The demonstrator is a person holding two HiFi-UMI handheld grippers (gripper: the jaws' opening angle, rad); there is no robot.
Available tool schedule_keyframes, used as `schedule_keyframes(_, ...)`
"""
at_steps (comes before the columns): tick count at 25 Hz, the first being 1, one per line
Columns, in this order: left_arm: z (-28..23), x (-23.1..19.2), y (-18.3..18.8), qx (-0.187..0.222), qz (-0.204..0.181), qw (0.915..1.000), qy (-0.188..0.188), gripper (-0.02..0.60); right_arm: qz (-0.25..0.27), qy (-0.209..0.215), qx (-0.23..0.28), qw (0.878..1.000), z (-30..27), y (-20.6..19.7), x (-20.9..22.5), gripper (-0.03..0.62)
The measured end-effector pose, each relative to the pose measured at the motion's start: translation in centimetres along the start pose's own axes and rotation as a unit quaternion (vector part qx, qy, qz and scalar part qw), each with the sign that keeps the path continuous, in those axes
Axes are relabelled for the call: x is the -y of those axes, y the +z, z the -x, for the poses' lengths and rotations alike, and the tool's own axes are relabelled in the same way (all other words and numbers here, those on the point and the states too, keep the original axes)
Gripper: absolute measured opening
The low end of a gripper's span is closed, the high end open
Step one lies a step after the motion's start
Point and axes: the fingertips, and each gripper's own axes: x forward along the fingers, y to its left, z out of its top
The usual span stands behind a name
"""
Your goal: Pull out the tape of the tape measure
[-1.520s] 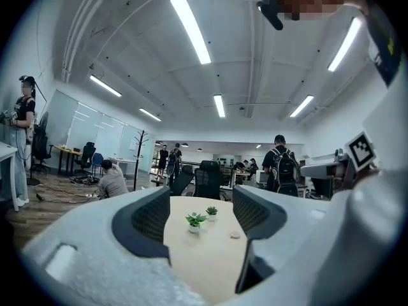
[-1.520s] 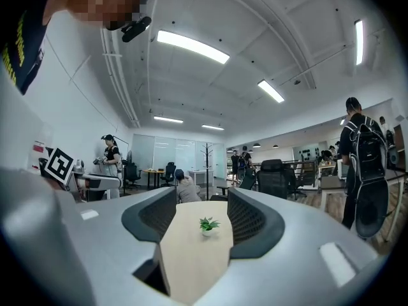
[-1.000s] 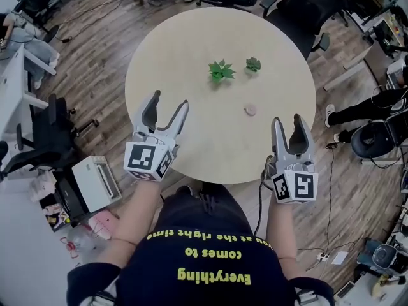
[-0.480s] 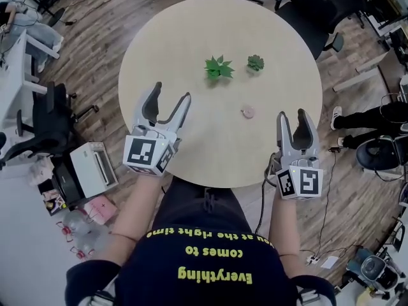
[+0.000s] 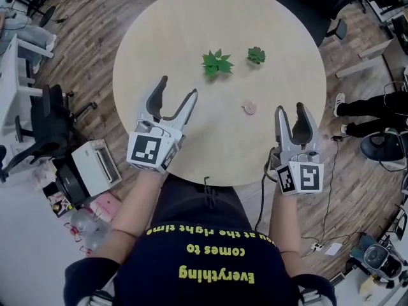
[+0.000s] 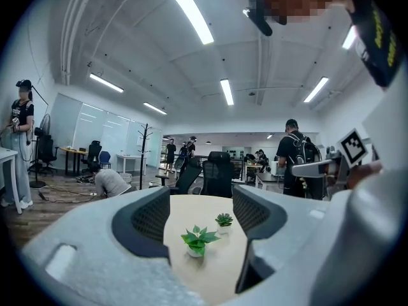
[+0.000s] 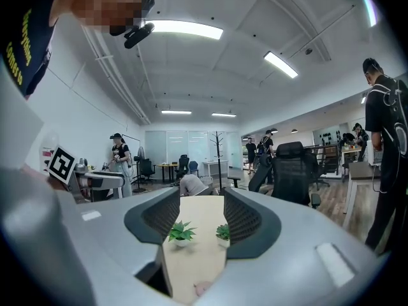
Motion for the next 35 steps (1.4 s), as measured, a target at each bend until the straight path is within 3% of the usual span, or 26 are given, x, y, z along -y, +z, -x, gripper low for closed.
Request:
schedule_keyframes(7, -1.7, 0.0, -1.1, 0.004, -0.005, 0.9997, -0.022, 0.307, -0.015, 0.000, -0.040, 0.999, -1.8, -3.5, 1.3, 0.225)
schedule_keyframes(11, -2.0, -0.3, -2.3, 0.004, 0.007, 0.9995, -0.032, 0.307, -0.018, 0.040, -0.057, 0.997, -2.7, -5.8, 0.9, 0.208)
schedule_keyframes(18, -2.6, 0.6, -4.9, -0.015, 0.018, 0.9984, -0.052, 0.307, -0.015, 0.098, -0.151, 0.984, -4.0, -12.7, 1.6, 0.213)
schedule_keyframes(24, -2.6, 1.2, -5.7, -0.017, 0.020, 0.9983, -0.051, 0.307, 0.015, 0.179, -0.237, 0.955, -4.6, -18.8, 1.1, 0.222)
schedule_keyframes(29, -2.3, 0.9, -6.8, -0.032, 0.024, 0.9981, -0.046, 0.307, 0.039, 0.218, -0.304, 0.927, -5.0, -23.7, 0.7, 0.244)
schedule_keyframes(35, -2.3, 0.9, -7.2, -0.038, 0.023, 0.9981, -0.042, 0.307, 0.091, 0.251, -0.340, 0.902, -5.1, -27.4, 0.8, 0.255)
